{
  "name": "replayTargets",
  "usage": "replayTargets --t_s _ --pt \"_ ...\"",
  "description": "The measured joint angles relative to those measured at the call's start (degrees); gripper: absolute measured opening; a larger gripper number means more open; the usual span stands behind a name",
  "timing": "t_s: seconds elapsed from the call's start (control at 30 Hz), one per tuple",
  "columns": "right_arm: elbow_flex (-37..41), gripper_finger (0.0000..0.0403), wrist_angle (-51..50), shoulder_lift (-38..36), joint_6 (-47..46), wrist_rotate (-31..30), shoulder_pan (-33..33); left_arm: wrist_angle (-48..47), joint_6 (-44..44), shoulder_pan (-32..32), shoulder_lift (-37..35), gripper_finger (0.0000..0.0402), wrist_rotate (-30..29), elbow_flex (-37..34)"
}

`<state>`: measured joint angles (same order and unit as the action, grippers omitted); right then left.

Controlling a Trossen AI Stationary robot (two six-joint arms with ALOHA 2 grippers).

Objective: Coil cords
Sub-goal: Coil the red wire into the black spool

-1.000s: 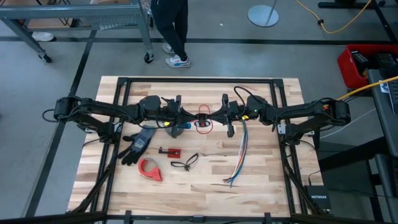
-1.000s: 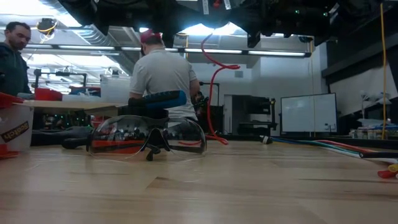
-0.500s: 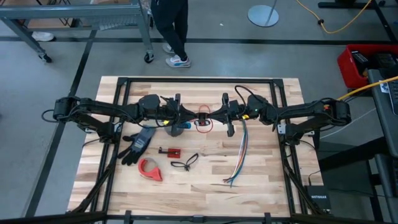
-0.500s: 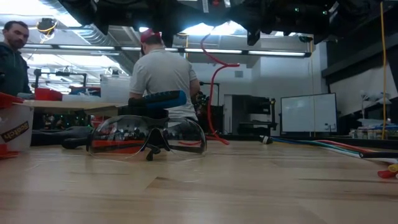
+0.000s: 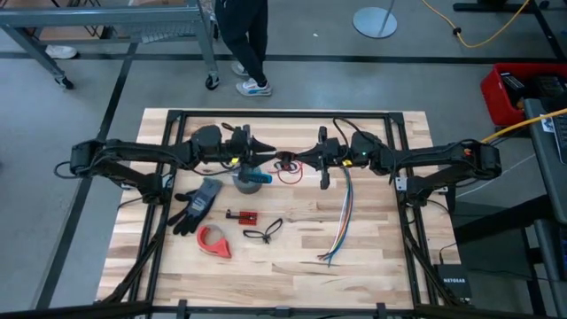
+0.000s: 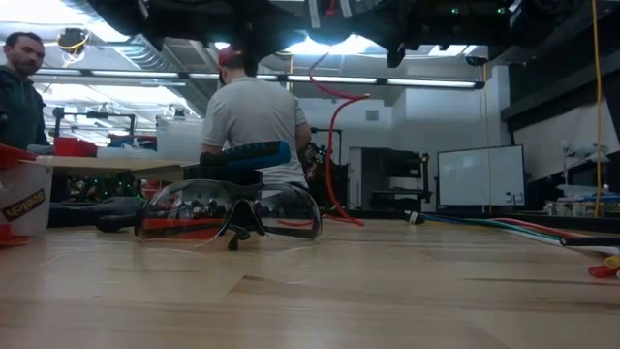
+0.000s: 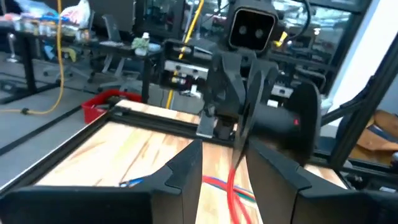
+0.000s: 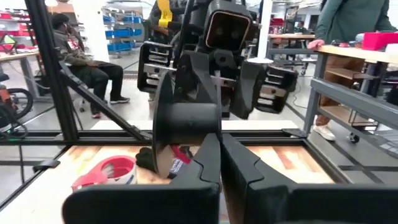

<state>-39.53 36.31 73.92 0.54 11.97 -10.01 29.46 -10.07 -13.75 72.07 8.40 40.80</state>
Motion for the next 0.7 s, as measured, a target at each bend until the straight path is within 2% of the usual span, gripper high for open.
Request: replayTargets --t_s 0.13,0.3,0.5,0.7 --pt "0.0 0.0001 -2.1 -2.6 0.0 0.0 -1.9 -8.0 0.0 -1.3 -3.8 0.0112 -0.2 0.0" --pt "0.0 0.0001 -4.5 -5.2 0.0 -3.0 -4.2 -15.9 0.0 -1.8 -7.2 0.0112 -0.2 0.0" --pt "0.0 0.0 -3.0 -5.3 0.0 -9.1 -4.7 -16.4 0.4 -0.3 -5.6 0.0112 -0.7 0.0" --pt "0.0 0.0 0.6 -5.3 -0.1 -11.0 -4.6 -11.8 -0.5 1.9 0.1 0.0111 -6.8 0.0"
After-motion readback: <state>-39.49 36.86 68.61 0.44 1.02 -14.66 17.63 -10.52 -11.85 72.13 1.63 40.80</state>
